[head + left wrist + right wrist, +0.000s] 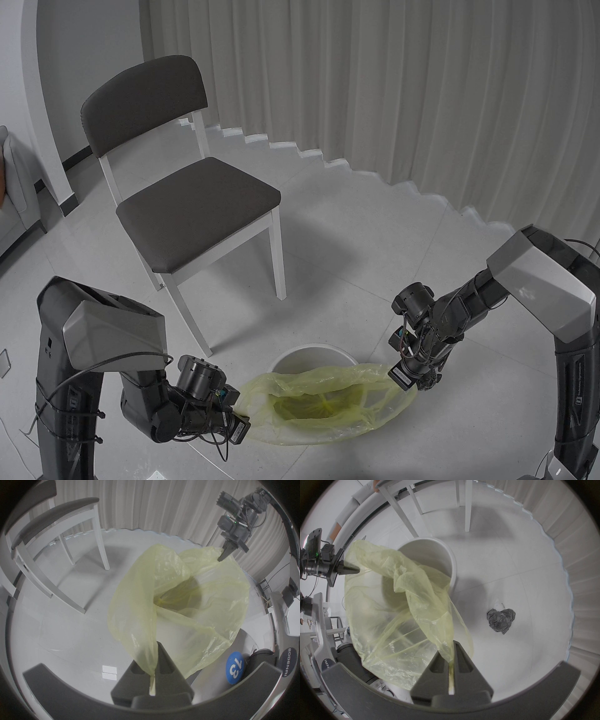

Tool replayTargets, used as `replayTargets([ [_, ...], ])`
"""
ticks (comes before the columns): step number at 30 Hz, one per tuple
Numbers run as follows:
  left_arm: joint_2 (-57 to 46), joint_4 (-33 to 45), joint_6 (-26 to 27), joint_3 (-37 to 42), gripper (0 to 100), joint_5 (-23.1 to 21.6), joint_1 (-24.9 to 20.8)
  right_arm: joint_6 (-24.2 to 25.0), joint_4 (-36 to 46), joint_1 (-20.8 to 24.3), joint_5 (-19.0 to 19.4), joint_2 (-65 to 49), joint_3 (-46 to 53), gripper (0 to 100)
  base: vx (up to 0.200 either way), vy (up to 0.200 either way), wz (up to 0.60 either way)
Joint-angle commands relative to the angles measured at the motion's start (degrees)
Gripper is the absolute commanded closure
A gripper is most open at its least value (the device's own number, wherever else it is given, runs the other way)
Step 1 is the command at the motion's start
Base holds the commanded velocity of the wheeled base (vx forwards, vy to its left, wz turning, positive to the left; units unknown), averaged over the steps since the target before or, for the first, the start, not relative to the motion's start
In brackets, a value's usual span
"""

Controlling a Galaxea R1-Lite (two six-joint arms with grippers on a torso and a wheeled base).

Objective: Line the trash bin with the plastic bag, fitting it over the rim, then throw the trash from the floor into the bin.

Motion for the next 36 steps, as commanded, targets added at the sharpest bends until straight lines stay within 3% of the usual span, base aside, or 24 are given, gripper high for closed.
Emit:
replayTargets([
  [1, 0.70, 6.07, 0.74, -5.62, 100, 0.84, -0.63, -2.32, 1.88, -1.58, -1.04, 5.86, -6.56, 100, 0.000, 0.000, 0.00],
  [6, 0.43, 8.09, 2.15, -6.50, 100, 1.90, -0.72, -4.78, 6.62, -1.75, -1.04, 7.09, -10.07, 100, 0.000, 0.000, 0.00],
  [7, 0.35, 9.32, 6.54, -6.76, 100, 3.48, -0.45, -6.01, 11.11, -1.75, -1.04, 8.23, -13.15, 100, 0.000, 0.000, 0.00],
  [12, 0.61, 8.61, 7.42, -7.20, 100, 3.22, -0.19, -6.01, 11.55, -1.58, -1.04, 7.97, -13.41, 100, 0.000, 0.000, 0.00],
  [13, 0.70, 8.26, 7.24, -7.20, 100, 3.13, -0.02, -5.92, 11.46, -1.58, -1.13, 7.97, -13.24, 0, 0.000, 0.000, 0.00],
  [19, 1.14, 3.43, 5.57, -5.62, 100, 2.86, 0.07, -5.66, 10.84, -1.58, -1.13, 3.22, -8.93, 0, 0.000, 0.000, 0.00],
  [26, -1.76, 2.73, -2.07, -2.11, 100, 0.84, -2.21, -6.01, 10.58, -1.31, -1.04, -6.01, -4.27, 0, 0.000, 0.000, 0.00],
  [27, -5.10, 2.81, -6.64, 0.44, 100, -1.00, -3.79, -5.92, 9.08, -1.05, -0.78, -7.85, -4.36, 0, 0.000, 0.000, 0.00],
  [32, -11.17, 3.43, -14.91, 4.84, 100, -1.71, -8.01, -5.83, 4.60, 1.50, -0.60, -7.50, -4.62, 0, 0.000, 0.000, 0.00],
  [36, -8.27, 3.61, -15.61, 2.82, 100, -1.27, -7.84, -5.66, -0.23, 3.96, -0.43, -3.72, -4.71, 0, 0.000, 0.000, 0.00],
])
